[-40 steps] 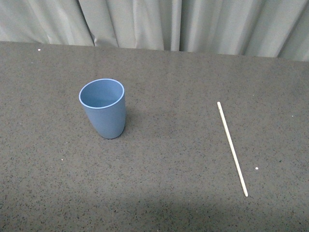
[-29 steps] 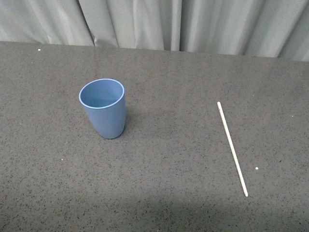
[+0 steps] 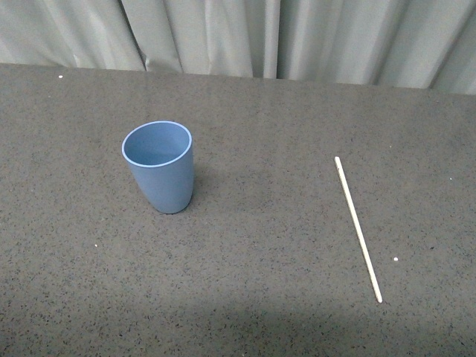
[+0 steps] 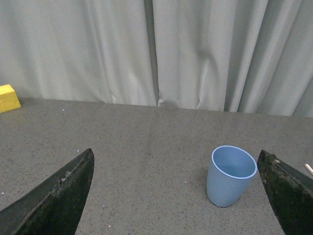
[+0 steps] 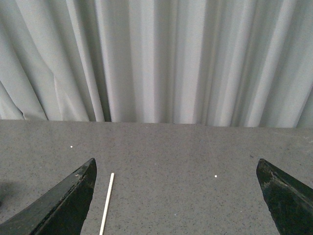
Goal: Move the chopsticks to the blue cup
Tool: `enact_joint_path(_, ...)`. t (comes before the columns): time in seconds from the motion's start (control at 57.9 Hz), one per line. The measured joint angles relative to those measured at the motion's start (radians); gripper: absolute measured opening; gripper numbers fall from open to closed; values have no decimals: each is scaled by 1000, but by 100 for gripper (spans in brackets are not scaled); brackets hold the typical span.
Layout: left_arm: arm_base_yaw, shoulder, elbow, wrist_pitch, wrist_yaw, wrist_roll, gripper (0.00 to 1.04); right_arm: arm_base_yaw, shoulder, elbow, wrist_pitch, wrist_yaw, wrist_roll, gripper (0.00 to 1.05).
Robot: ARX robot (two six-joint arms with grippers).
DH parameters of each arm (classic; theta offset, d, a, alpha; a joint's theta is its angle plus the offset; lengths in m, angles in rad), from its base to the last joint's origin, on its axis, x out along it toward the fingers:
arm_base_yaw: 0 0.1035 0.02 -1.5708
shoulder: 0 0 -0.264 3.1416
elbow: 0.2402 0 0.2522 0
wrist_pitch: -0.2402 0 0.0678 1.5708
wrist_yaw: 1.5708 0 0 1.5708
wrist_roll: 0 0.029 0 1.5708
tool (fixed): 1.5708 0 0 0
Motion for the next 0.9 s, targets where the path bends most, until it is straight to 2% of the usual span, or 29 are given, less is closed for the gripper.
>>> enact_joint_path(0.225, 0, 0, 0, 0, 0, 0, 98, 0, 0, 0, 0, 0, 0, 95)
enact_joint_path(0.242, 0, 0, 0, 0, -2, 0, 98, 78, 121, 11, 84, 259, -133, 95)
enact_joint_path(0.259, 0, 0, 0, 0, -1, 0, 98, 79, 162, 17, 103, 262, -148, 95)
enact_joint_path(0.363, 0, 0, 0, 0, 0, 0, 98, 89, 418, 66, 222, 214, -150, 95)
enact_joint_path(0.449, 0, 0, 0, 0, 0, 0, 98, 139, 735, 151, 341, 151, -121, 95)
enact_joint_path(0.536, 0, 0, 0, 0, 0, 0, 98, 179, 1006, 249, 368, 102, -83, 95)
enact_joint_path(0.64, 0, 0, 0, 0, 0, 0, 98, 197, 1234, 353, 365, 76, -43, 95)
enact_joint_path(0.726, 0, 0, 0, 0, 0, 0, 98, 206, 1445, 479, 302, 39, 6, 95)
enact_joint_path(0.899, 0, 0, 0, 0, 0, 0, 98, 220, 1655, 616, 215, 20, 47, 95)
